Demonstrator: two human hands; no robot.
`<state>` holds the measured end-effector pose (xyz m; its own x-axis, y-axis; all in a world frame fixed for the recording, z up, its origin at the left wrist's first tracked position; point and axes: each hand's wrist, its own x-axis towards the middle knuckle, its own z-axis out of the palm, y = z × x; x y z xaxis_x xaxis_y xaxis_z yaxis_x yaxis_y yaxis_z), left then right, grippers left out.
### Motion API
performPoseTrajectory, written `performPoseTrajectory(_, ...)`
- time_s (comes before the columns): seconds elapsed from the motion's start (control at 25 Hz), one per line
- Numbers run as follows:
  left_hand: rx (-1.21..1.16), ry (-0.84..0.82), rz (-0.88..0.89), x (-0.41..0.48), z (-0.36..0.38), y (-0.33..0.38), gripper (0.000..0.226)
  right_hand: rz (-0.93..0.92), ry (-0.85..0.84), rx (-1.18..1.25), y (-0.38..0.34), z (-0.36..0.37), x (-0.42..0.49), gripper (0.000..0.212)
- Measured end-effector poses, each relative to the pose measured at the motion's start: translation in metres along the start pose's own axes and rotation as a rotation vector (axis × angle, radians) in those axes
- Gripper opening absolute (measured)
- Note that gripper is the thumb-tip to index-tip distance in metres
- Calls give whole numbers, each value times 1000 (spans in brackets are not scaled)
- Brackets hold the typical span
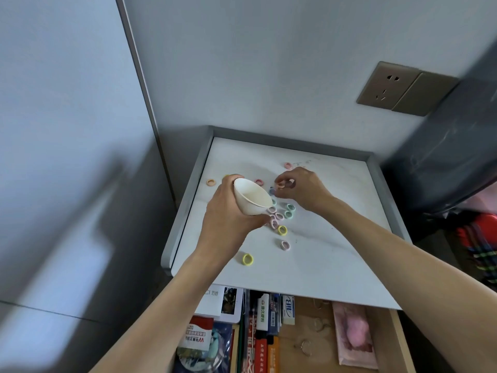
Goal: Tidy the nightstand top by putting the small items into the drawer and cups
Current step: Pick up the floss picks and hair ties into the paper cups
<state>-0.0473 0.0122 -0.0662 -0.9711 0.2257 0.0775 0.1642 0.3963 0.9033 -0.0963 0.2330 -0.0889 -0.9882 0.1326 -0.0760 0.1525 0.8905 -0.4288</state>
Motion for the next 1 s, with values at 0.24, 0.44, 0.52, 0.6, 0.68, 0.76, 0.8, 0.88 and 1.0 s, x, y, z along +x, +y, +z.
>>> performPoseTrajectory(0.24,15,3,1,2,0,-3,71,11,-17,-87,-6,6,5,7)
performPoseTrajectory(0.44,6,-5,-13,0,0,-2,71,40,-23,-37,-8,-8,-6,4)
performPoseTrajectory(0.52,18,-7,-28,1,2,-2,71,43,34,162,-16,-24,-14,7)
performPoseTrajectory(0.6,65,0,-46,3,3,0,74,-11,69,369,-34,-44,-25,9)
performPoseTrajectory(0.68,105,-1,-60,5,4,2,77,-138,2,434,-60,-55,-39,7)
performPoseTrajectory(0.76,91,-13,-63,5,4,1,71,-258,-118,335,-83,-53,-51,10)
performPoseTrajectory(0.8,80,-17,-62,5,3,2,69,-296,-180,271,-90,-50,-55,14)
performPoseTrajectory(0.88,70,-10,-70,5,1,2,68,-332,-247,254,-92,-46,-54,20)
performPoseTrajectory(1.0,58,20,-97,5,-3,0,70,-231,-79,493,-70,-45,-33,16)
